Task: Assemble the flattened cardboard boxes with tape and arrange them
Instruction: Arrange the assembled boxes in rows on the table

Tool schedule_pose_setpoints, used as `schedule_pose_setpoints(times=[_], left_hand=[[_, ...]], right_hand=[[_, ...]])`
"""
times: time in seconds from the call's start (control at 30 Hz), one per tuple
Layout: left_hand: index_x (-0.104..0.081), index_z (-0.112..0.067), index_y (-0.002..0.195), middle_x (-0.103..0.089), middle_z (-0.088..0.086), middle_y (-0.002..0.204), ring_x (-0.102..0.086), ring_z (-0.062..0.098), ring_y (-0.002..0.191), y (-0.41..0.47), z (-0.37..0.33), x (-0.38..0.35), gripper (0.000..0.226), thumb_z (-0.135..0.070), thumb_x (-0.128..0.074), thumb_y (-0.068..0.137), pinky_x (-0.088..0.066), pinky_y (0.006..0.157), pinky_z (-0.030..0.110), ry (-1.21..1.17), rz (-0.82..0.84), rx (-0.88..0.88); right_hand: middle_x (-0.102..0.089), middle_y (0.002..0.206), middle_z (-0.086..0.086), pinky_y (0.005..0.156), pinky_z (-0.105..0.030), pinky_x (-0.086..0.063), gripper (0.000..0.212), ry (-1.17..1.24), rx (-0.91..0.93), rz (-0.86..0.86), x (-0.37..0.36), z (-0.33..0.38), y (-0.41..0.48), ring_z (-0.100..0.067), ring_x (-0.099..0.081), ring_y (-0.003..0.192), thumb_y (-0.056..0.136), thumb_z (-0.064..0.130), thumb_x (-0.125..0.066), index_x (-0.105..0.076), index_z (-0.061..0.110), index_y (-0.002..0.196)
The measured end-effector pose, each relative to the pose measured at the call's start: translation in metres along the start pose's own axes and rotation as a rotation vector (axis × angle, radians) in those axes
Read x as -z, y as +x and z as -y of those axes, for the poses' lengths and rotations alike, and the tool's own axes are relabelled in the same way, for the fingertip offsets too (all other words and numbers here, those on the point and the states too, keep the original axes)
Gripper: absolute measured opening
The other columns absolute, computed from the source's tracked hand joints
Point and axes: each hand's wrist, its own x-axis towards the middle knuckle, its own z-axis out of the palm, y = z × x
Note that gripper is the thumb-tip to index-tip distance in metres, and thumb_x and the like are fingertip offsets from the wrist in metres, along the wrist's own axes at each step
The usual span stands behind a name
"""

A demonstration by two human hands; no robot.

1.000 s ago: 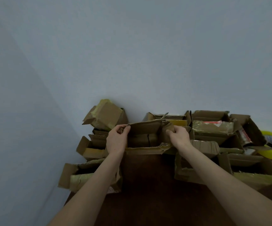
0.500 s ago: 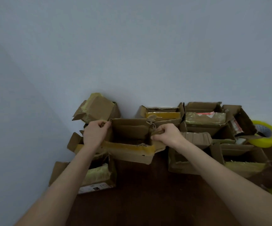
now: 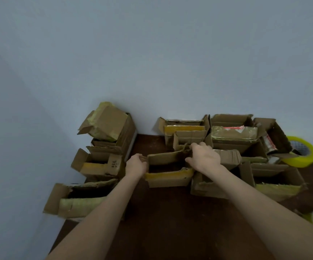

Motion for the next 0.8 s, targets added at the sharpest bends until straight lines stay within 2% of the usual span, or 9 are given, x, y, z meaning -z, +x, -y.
schedule_pose_setpoints(times=[0.17,0.23,0.4,0.47,0.53,0.6,0.73,0.8], left_hand=[[-0.03,-0.01,0.147,-0.047,0.012,0.141,-0.047,0.029,0.127,0.01,-0.011,-0.005,0.053,-0.02,-0.047,0.098,-0.041,0.102,0.036,0.002,0.066,-0.03],[-0.034,-0.011,0.145,-0.051,0.01,0.137,-0.051,0.025,0.123,0.008,-0.012,0.009,0.052,-0.022,-0.05,0.097,-0.044,0.1,0.035,-0.005,0.028,-0.105],[-0.049,-0.016,0.133,-0.054,0.003,0.13,-0.051,0.019,0.118,0.01,0.002,0.062,0.039,-0.024,-0.053,0.095,-0.045,0.089,0.03,0.074,-0.37,-0.321],[-0.047,-0.014,0.132,-0.052,0.006,0.128,-0.048,0.021,0.117,0.02,0.012,0.089,0.042,-0.026,-0.056,0.093,-0.044,0.089,0.031,0.031,-0.568,-0.311],[-0.042,-0.01,0.136,-0.048,0.01,0.131,-0.044,0.026,0.121,0.037,0.024,0.118,0.052,-0.031,-0.058,0.091,-0.042,0.092,0.035,-0.054,-0.703,-0.215],[-0.033,-0.01,0.143,-0.041,0.012,0.14,-0.038,0.027,0.128,0.064,0.037,0.144,0.069,-0.042,-0.06,0.089,-0.04,0.098,0.04,-0.103,-0.678,-0.111],[-0.014,-0.008,0.151,-0.031,0.011,0.152,-0.033,0.028,0.138,0.119,0.048,0.173,0.103,-0.063,-0.062,0.078,-0.035,0.109,0.045,-0.193,-0.375,-0.032],[-0.024,-0.007,0.147,-0.042,0.003,0.143,-0.043,0.026,0.131,0.136,0.042,0.174,0.101,-0.064,-0.065,0.075,-0.04,0.103,0.038,-0.169,-0.238,-0.022]], right_hand=[[-0.041,0.136,-0.007,0.09,-0.038,-0.049,0.039,0.104,0.034,-0.157,0.003,0.011,0.012,-0.026,-0.04,0.126,0.095,0.03,-0.054,-0.049,0.024,0.134],[-0.043,0.135,-0.006,0.091,-0.038,-0.048,0.037,0.189,0.085,-0.168,0.003,0.031,0.02,-0.025,-0.04,0.125,0.094,0.03,-0.054,-0.052,0.025,0.131],[-0.051,0.129,-0.003,0.09,-0.033,-0.048,0.033,0.441,0.145,-0.077,-0.007,0.103,0.041,-0.02,-0.052,0.114,0.092,0.03,-0.06,-0.056,0.025,0.125],[-0.053,0.129,-0.004,0.088,-0.031,-0.046,0.038,0.535,0.174,-0.015,-0.012,0.132,0.049,-0.02,-0.054,0.113,0.093,0.03,-0.061,-0.054,0.02,0.128],[-0.053,0.13,-0.004,0.089,-0.031,-0.045,0.043,0.595,0.209,0.046,-0.015,0.159,0.059,-0.021,-0.052,0.117,0.094,0.032,-0.059,-0.05,0.017,0.133],[-0.051,0.134,-0.006,0.088,-0.029,-0.043,0.049,0.651,0.241,0.087,-0.017,0.184,0.071,-0.022,-0.05,0.12,0.093,0.033,-0.059,-0.045,0.015,0.137],[-0.044,0.143,-0.007,0.095,-0.029,-0.041,0.061,0.776,0.217,0.144,-0.023,0.218,0.095,-0.023,-0.045,0.129,0.093,0.033,-0.06,-0.035,0.013,0.145],[-0.044,0.144,-0.008,0.097,-0.03,-0.042,0.062,0.801,0.187,0.165,-0.029,0.226,0.102,-0.023,-0.045,0.129,0.093,0.031,-0.061,-0.034,0.013,0.145]])
